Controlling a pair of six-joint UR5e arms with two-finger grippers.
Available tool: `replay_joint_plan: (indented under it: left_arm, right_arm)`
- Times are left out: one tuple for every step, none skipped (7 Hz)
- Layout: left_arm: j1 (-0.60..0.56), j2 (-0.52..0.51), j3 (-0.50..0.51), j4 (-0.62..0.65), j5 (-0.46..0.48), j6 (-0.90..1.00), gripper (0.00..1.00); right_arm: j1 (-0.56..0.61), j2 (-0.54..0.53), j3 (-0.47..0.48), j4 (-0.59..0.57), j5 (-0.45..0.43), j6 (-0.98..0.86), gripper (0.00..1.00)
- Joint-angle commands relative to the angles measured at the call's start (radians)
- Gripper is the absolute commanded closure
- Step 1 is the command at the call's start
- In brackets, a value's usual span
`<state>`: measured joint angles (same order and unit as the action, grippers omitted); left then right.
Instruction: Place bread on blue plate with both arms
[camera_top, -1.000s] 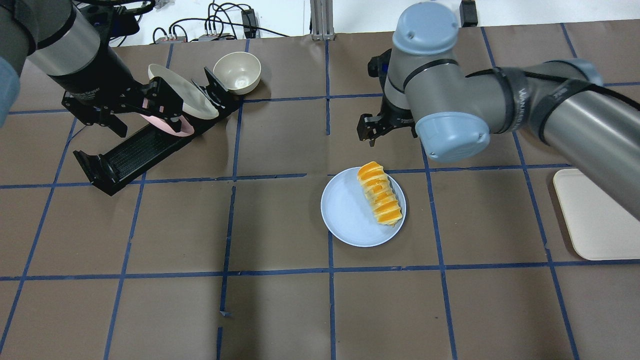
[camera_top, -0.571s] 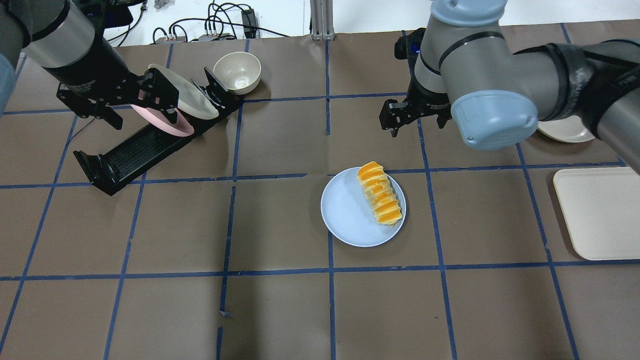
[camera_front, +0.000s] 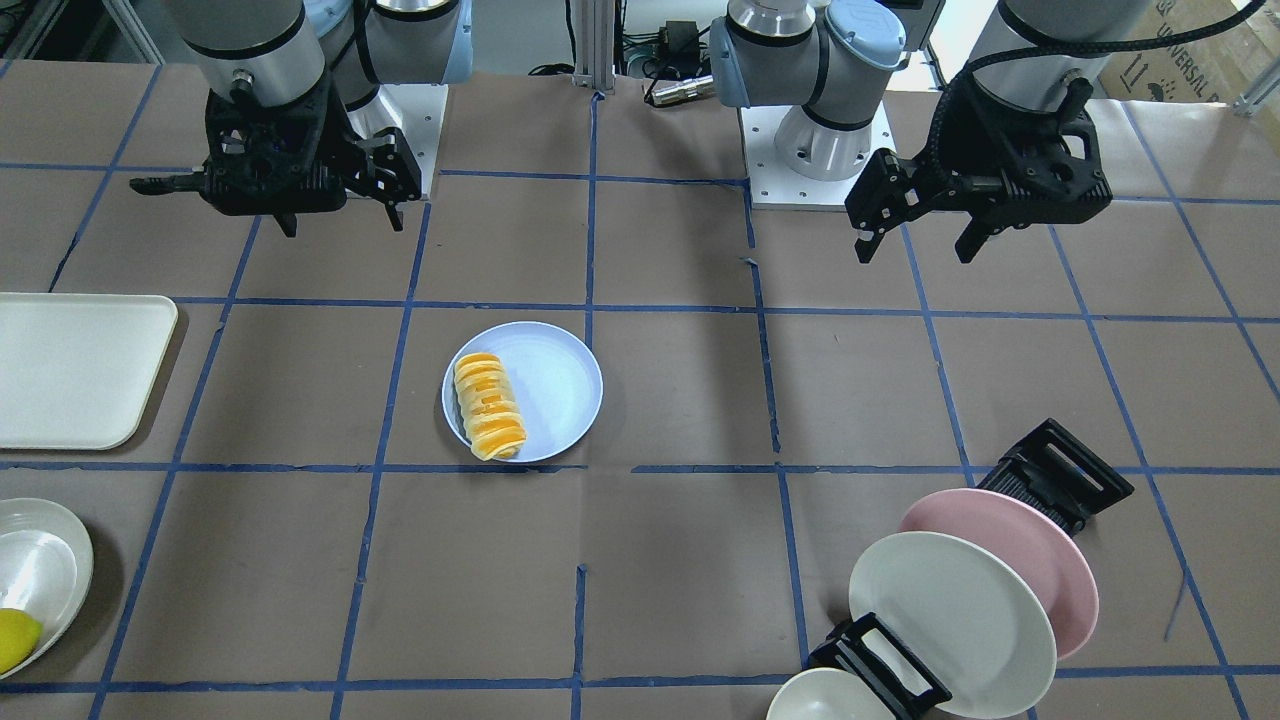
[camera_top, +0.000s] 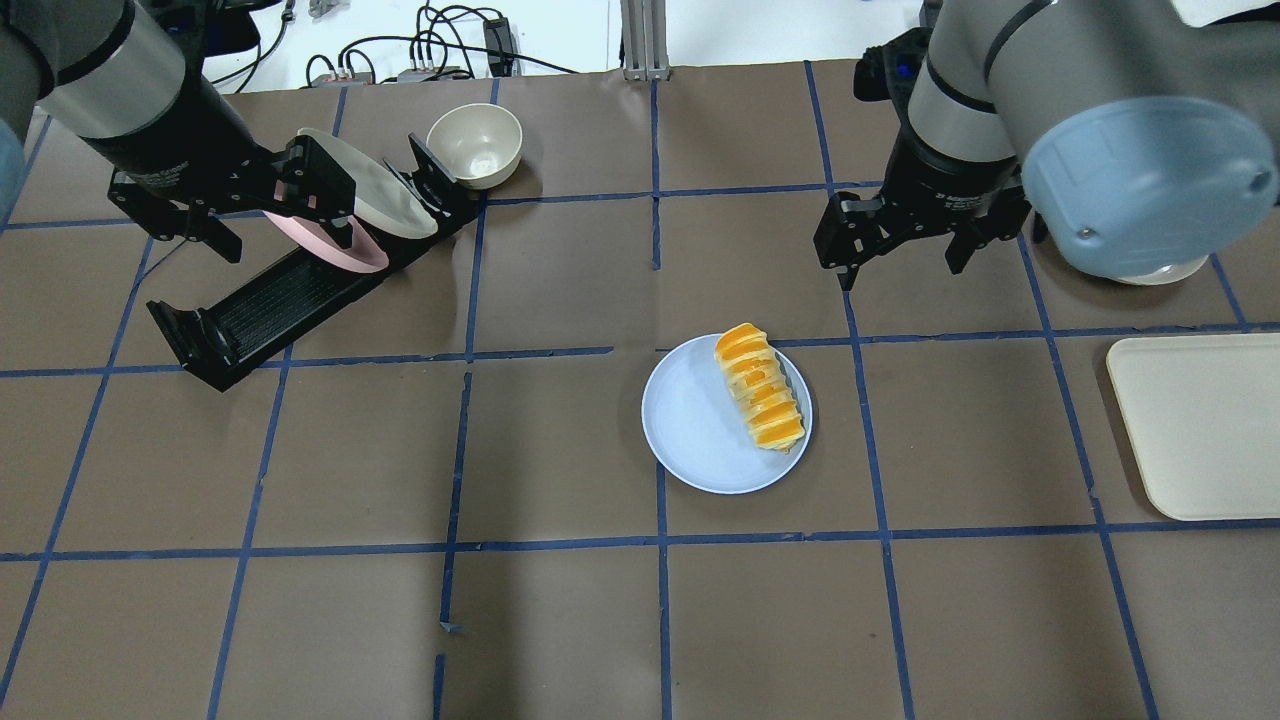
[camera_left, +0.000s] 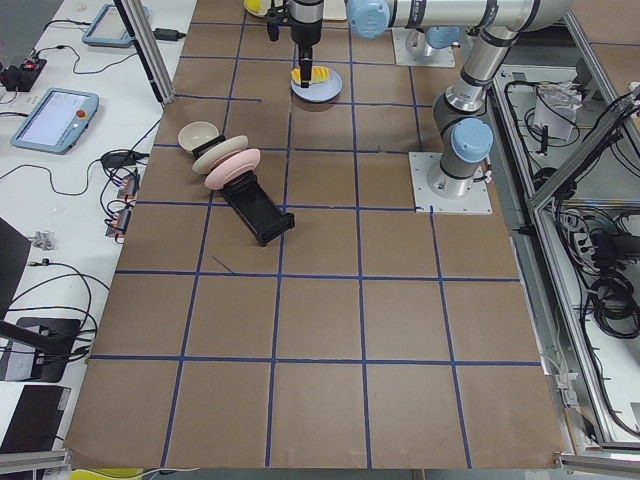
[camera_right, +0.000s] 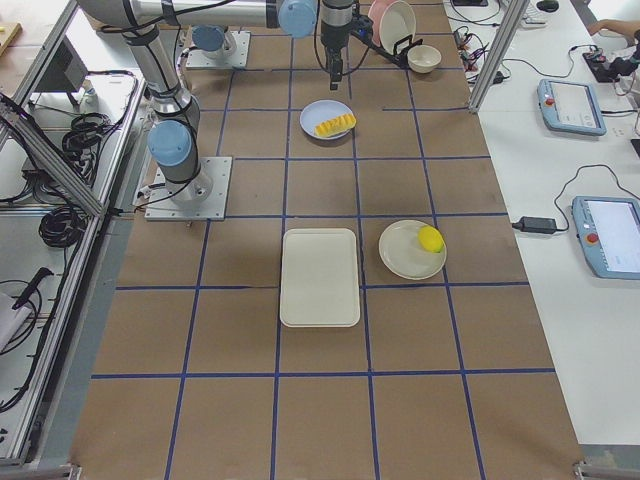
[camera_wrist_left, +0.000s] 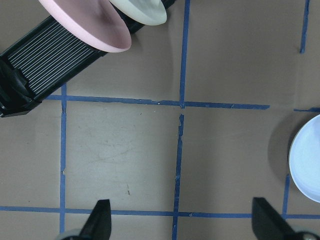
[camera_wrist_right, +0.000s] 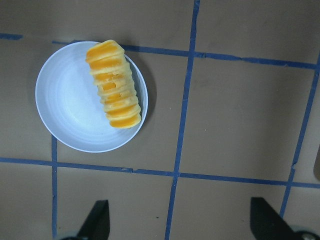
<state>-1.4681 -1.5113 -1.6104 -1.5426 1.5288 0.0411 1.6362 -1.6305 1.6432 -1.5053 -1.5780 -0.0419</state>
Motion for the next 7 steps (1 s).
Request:
replay_joint_plan:
  left_arm:
    - [0.0,-0.003,0.001,0.001,-0.001,0.002,0.0]
    - [0.0,0.0,-0.003,0.004,0.001,0.002,0.0]
    - [0.0,0.0,-0.005,0.007,0.001,0.002,0.0]
    - [0.0,0.0,-0.009,0.009,-0.001,0.002,0.0]
    - [0.0,0.0,-0.009,0.009,-0.001,0.002,0.0]
    - [0.0,0.0,-0.011,0.01,-0.002,0.002,0.0]
    - [0.0,0.0,-0.011,0.01,-0.004,0.002,0.0]
  right_arm:
    - [0.002,-0.015,-0.017,0.053,0.003,0.0,0.0]
    - [0.005,-0.015,-0.017,0.054,0.003,0.0,0.0]
    - [0.007,-0.015,-0.016,0.054,0.003,0.0,0.0]
    - [0.005,-0.014,-0.014,0.053,0.003,0.0,0.0]
    - [0.007,-0.015,-0.014,0.051,0.003,0.0,0.0]
    - [0.007,-0.015,-0.014,0.051,0.003,0.0,0.0]
    - [0.007,-0.015,-0.014,0.05,0.003,0.0,0.0]
